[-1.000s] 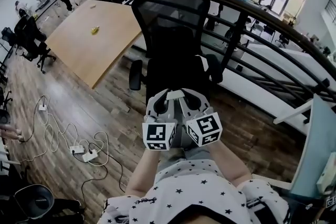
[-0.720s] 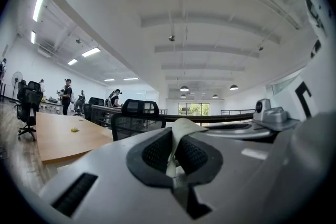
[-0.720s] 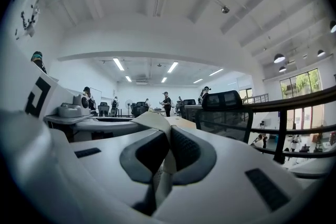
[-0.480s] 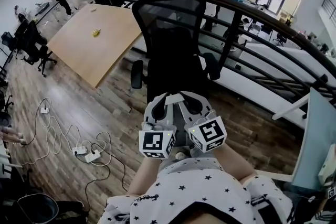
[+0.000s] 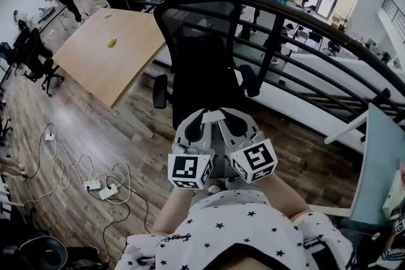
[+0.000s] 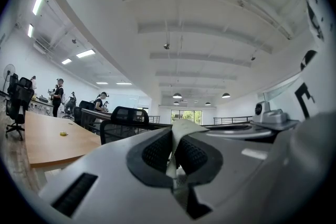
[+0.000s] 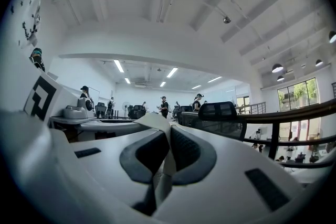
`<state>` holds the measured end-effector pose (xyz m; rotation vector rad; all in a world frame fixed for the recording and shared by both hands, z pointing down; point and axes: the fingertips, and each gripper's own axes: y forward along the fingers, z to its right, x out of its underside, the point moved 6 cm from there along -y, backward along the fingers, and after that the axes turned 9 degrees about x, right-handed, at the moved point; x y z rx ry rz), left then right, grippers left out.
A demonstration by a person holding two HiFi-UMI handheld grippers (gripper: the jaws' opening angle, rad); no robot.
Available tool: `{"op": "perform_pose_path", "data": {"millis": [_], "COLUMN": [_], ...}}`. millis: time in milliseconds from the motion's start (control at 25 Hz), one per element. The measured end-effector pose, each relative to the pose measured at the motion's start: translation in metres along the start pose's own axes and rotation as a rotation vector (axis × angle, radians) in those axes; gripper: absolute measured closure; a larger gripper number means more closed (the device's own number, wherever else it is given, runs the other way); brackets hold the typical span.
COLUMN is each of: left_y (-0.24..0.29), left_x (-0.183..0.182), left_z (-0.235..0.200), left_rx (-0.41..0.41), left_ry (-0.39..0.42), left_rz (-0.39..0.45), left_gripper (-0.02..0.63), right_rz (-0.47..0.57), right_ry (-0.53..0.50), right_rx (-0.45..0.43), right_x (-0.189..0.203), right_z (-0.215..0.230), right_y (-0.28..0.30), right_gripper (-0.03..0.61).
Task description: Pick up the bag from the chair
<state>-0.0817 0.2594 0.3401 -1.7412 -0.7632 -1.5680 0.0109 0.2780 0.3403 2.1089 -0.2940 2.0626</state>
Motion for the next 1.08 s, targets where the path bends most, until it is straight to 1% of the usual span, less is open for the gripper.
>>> {"op": "perform_pose_path", "data": {"millis": [400, 680, 840, 1080], "left_y": [0.004, 0.008, 0.009, 0.012], "left_x": [0.000, -0.003, -0.004, -0.007], "left_z": [0.006, 0.008, 0.005, 0.001], "left_rx": [0.006, 0.015, 0.009, -0.008], "left_ry": [0.003, 0.011, 0.009, 0.000], "left_rz": [0.000, 0.002, 0.002, 0.029], "left_gripper": [0.601, 0.601, 0.601, 0.601], "right_rz": [-0.006, -0.005, -0.001, 0.003], "right_ry": [0.003, -0.009, 0.008, -0.014], "right_rx": [0.016, 0.006, 0.007, -0.009], "right_x": [0.001, -0.002, -0.003, -0.006], "right_z": [0.004, 0.009, 0.009, 0.010], "right_y": [-0.005, -0.005, -0.002, 0.004], "right_gripper": [0.581, 0.581, 0.581, 0.581]}}
